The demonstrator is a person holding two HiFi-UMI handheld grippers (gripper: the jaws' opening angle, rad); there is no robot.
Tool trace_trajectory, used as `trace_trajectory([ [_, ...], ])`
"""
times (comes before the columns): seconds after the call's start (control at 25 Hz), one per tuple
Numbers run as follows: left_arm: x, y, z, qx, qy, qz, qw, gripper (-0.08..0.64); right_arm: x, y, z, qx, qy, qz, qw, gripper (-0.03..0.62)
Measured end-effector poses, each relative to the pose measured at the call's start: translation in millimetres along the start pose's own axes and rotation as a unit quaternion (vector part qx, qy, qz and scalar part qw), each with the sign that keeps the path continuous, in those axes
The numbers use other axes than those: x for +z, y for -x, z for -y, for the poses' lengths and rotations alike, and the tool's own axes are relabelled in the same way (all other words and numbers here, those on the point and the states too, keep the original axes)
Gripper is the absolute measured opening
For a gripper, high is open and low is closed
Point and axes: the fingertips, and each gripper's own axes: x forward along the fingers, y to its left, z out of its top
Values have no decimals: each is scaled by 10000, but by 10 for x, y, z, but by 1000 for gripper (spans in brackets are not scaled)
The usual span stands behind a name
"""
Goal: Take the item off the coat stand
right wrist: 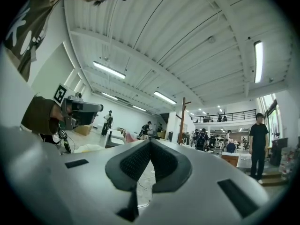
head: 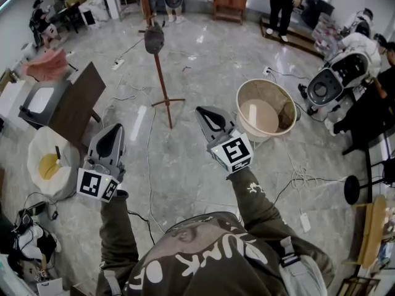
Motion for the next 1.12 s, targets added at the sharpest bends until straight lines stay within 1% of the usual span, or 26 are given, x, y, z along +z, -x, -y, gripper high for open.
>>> trace_trajectory([
  [0.12,-1,3,11,10,-1,-5,10000,3,24,10,-26,112,-19,123,9999,12],
  [0.16,1,3,12,11,-2,-6,10000,3,26,5,-46,200,-60,144,9997,39],
  [0.2,1,3,13,13,-5,-9,10000,3,23,-6,-73,323,-124,158,9993,165],
  [0.24,0,4,15,17,-9,-13,10000,3,20,-21,-104,460,-187,171,9986,314],
  [0.28,-4,4,16,24,-12,-18,10000,3,18,-33,-136,584,-220,192,9979,379],
  [0.32,-8,4,18,28,-14,-22,10000,3,20,-41,-165,679,-211,220,9972,481],
  [0.36,-10,1,21,27,-17,-24,10000,3,24,-45,-188,739,-173,243,9968,527],
  [0.44,-7,-9,27,16,-23,-24,10000,3,36,-48,-208,774,-109,267,9966,558],
  [0.64,-3,-58,25,28,-31,-62,10000,3,32,-64,-157,751,-153,291,9966,561],
  [0.84,-22,-176,88,119,-51,-131,9998,3,-4,-34,5,777,-171,340,9962,561],
  [0.96,-34,-299,203,158,-64,-160,9997,3,-52,22,120,855,-180,351,9956,561],
  [1.12,-43,-461,488,174,-55,-209,9996,3,-160,187,297,945,-222,310,9948,561],
])
